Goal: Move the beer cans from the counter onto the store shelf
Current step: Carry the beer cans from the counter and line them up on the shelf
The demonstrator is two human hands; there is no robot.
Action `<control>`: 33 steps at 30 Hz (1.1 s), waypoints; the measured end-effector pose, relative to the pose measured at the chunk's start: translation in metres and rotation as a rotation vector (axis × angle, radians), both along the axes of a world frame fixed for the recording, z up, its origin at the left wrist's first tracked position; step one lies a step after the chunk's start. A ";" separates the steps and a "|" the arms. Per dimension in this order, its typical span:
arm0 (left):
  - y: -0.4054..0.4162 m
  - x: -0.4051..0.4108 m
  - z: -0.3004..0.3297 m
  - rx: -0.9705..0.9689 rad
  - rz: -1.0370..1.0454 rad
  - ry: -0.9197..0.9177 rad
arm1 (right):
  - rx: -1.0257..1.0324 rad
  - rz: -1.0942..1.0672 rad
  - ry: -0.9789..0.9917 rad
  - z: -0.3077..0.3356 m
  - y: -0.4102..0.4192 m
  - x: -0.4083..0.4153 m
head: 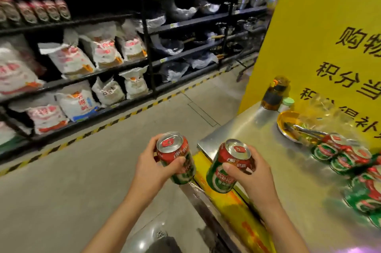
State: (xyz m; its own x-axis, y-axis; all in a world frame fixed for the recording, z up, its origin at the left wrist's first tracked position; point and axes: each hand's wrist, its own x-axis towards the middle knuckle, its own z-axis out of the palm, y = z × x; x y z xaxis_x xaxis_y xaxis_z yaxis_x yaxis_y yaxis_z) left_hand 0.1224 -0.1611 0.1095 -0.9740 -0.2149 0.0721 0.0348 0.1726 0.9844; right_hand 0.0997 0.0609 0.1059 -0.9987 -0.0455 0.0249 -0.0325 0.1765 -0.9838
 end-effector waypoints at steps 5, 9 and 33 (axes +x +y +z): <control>-0.086 0.005 0.013 0.061 0.260 -0.032 | -0.001 0.199 0.009 0.014 -0.092 -0.036; -0.163 -0.010 0.014 0.061 0.410 -0.020 | 0.041 0.355 0.012 0.016 -0.178 -0.078; -0.500 -0.315 0.020 -0.018 0.508 -0.054 | 0.041 0.408 -0.001 0.016 -0.545 -0.421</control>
